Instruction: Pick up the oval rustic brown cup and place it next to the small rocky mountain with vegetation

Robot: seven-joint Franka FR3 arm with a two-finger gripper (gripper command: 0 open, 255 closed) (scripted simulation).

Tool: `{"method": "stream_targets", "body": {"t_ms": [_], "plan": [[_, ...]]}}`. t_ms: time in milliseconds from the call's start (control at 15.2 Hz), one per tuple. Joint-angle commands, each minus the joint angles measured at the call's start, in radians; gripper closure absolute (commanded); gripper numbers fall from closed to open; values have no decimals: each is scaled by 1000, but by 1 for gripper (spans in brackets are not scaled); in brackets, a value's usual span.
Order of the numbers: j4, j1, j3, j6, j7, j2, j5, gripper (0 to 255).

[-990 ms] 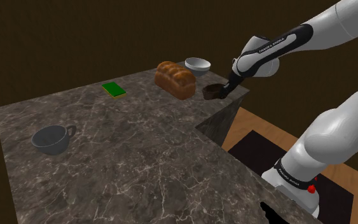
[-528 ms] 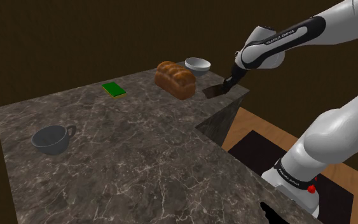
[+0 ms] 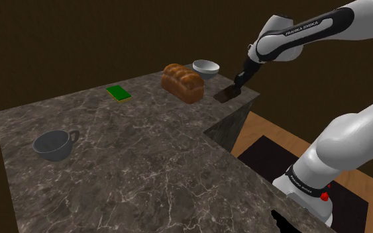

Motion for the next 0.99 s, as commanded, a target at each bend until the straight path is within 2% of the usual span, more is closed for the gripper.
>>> {"method": "stream_targets", "body": {"t_ms": [0,528,924], "plan": [[17,-2,4,-32,5,-15,-3,255],[87,-6,17,-148,18,-62,-11,255],[-80,5,124,-185,148,-265,-23,255]]}}
